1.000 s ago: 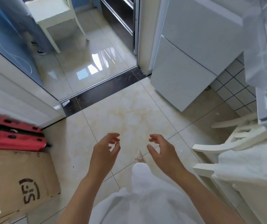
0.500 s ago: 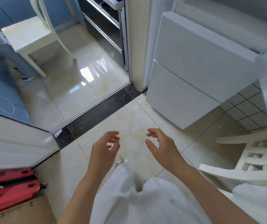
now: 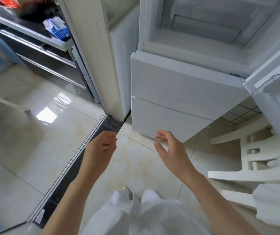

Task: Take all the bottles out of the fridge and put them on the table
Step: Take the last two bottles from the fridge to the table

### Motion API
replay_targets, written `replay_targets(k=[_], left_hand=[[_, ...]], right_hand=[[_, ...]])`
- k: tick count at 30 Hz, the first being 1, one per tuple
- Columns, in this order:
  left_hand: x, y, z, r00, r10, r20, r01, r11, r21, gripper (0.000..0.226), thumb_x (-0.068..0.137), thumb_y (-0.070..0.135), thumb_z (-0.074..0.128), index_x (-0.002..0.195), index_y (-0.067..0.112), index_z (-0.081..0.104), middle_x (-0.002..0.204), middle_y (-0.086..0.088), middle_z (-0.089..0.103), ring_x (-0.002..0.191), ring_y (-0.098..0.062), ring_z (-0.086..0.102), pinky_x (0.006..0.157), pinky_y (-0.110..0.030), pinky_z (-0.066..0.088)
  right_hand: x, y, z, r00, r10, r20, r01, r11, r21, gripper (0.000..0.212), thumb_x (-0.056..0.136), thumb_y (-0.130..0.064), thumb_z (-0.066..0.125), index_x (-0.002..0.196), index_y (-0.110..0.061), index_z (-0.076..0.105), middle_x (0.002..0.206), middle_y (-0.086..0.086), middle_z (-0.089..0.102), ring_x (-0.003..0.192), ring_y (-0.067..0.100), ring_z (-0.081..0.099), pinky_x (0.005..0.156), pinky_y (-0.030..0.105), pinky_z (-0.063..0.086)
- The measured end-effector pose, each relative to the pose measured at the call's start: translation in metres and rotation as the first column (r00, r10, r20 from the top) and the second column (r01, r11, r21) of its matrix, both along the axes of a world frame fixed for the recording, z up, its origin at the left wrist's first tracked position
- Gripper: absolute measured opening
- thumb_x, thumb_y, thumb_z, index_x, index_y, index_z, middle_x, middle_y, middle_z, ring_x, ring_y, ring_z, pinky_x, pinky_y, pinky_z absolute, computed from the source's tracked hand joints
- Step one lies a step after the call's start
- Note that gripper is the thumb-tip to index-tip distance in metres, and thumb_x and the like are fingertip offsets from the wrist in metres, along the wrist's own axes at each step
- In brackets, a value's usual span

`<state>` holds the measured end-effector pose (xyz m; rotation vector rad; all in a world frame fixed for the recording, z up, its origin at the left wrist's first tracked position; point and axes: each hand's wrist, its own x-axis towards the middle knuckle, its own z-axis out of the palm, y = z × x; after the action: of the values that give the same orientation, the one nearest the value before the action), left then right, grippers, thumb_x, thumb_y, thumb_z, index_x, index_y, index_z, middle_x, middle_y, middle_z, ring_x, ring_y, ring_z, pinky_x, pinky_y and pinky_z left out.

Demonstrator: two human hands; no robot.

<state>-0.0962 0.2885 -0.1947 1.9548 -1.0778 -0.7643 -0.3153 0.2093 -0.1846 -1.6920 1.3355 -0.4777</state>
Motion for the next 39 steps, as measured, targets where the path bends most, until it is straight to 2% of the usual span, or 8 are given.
replay_targets(k=[2, 5, 10, 16, 21, 30, 35, 39], left_hand=[[0.022, -0.037, 0.003, 0.999, -0.034, 0.022, 0.035, 0.999, -0.013, 0.029, 0.088, 0.005, 0.061, 0.1, 0.031, 0.067, 0.087, 0.02, 0.07, 0.081, 0.008, 0.063, 0.066, -0.005, 0.048], [0.037, -0.088, 0.014, 0.996, -0.086, 0.012, 0.087, 0.996, -0.036, 0.023, 0.089, 0.008, 0.061, 0.101, 0.026, 0.068, 0.089, 0.018, 0.07, 0.081, 0.008, 0.063, 0.065, -0.005, 0.047], [0.031, -0.166, 0.029, 0.981, -0.194, -0.013, 0.192, 0.978, -0.084, 0.023, 0.09, 0.006, 0.06, 0.105, 0.023, 0.068, 0.091, 0.012, 0.072, 0.085, -0.004, 0.066, 0.072, -0.022, 0.054], [0.003, -0.271, 0.056, 0.952, -0.3, -0.062, 0.284, 0.941, -0.181, 0.027, 0.09, 0.004, 0.058, 0.104, 0.025, 0.066, 0.092, 0.012, 0.071, 0.085, -0.001, 0.066, 0.07, -0.01, 0.049], [-0.021, -0.355, 0.081, 0.933, -0.354, -0.063, 0.324, 0.903, -0.282, 0.033, 0.09, 0.001, 0.059, 0.101, 0.032, 0.064, 0.09, 0.011, 0.072, 0.084, -0.005, 0.068, 0.071, -0.011, 0.05], [-0.049, -0.488, 0.153, 0.895, -0.432, -0.111, 0.323, 0.8, -0.506, 0.028, 0.089, -0.004, 0.058, 0.099, 0.022, 0.063, 0.086, 0.005, 0.071, 0.081, -0.015, 0.069, 0.074, -0.016, 0.052], [-0.069, -0.572, 0.19, 0.871, -0.471, -0.137, 0.289, 0.718, -0.633, 0.026, 0.088, -0.001, 0.06, 0.104, 0.02, 0.06, 0.09, 0.001, 0.072, 0.087, -0.015, 0.069, 0.081, -0.018, 0.051], [-0.091, -0.64, 0.202, 0.878, -0.447, -0.171, 0.244, 0.725, -0.645, 0.033, 0.087, 0.008, 0.066, 0.118, 0.015, 0.059, 0.106, 0.003, 0.068, 0.097, -0.01, 0.066, 0.089, -0.022, 0.051]], right_hand=[[0.012, -0.021, 0.007, 0.997, -0.073, 0.021, 0.073, 0.997, -0.016, 0.034, 0.094, -0.025, 0.057, 0.127, -0.022, 0.051, 0.119, -0.008, 0.061, 0.114, 0.005, 0.054, 0.099, 0.018, 0.042], [0.023, -0.053, 0.015, 0.983, -0.178, 0.053, 0.18, 0.983, -0.047, 0.034, 0.094, -0.025, 0.058, 0.126, -0.023, 0.051, 0.119, -0.008, 0.061, 0.115, 0.005, 0.054, 0.091, 0.004, 0.037], [0.024, -0.113, 0.031, 0.967, -0.241, 0.077, 0.249, 0.963, -0.103, 0.035, 0.094, -0.026, 0.057, 0.128, -0.021, 0.051, 0.119, -0.008, 0.063, 0.119, 0.006, 0.054, 0.102, 0.022, 0.038], [0.007, -0.208, 0.056, 0.954, -0.277, 0.115, 0.296, 0.933, -0.203, 0.035, 0.094, -0.027, 0.056, 0.128, -0.02, 0.052, 0.119, -0.008, 0.063, 0.118, 0.005, 0.054, 0.1, 0.02, 0.039], [-0.009, -0.289, 0.076, 0.934, -0.315, 0.168, 0.351, 0.896, -0.273, 0.034, 0.094, -0.025, 0.058, 0.127, -0.02, 0.053, 0.117, -0.009, 0.064, 0.116, 0.003, 0.055, 0.092, 0.016, 0.042], [-0.017, -0.399, 0.136, 0.856, -0.359, 0.373, 0.506, 0.734, -0.454, 0.036, 0.088, -0.022, 0.059, 0.121, -0.008, 0.056, 0.107, -0.002, 0.066, 0.11, 0.011, 0.062, 0.101, 0.04, 0.048], [-0.012, -0.468, 0.172, 0.807, -0.41, 0.425, 0.584, 0.656, -0.478, 0.041, 0.088, -0.026, 0.056, 0.127, -0.013, 0.052, 0.112, -0.008, 0.062, 0.114, 0.008, 0.059, 0.102, 0.04, 0.047], [-0.015, -0.531, 0.191, 0.754, -0.474, 0.455, 0.656, 0.56, -0.505, 0.041, 0.093, -0.021, 0.059, 0.131, -0.011, 0.048, 0.121, -0.003, 0.059, 0.117, 0.012, 0.056, 0.102, 0.037, 0.046]])
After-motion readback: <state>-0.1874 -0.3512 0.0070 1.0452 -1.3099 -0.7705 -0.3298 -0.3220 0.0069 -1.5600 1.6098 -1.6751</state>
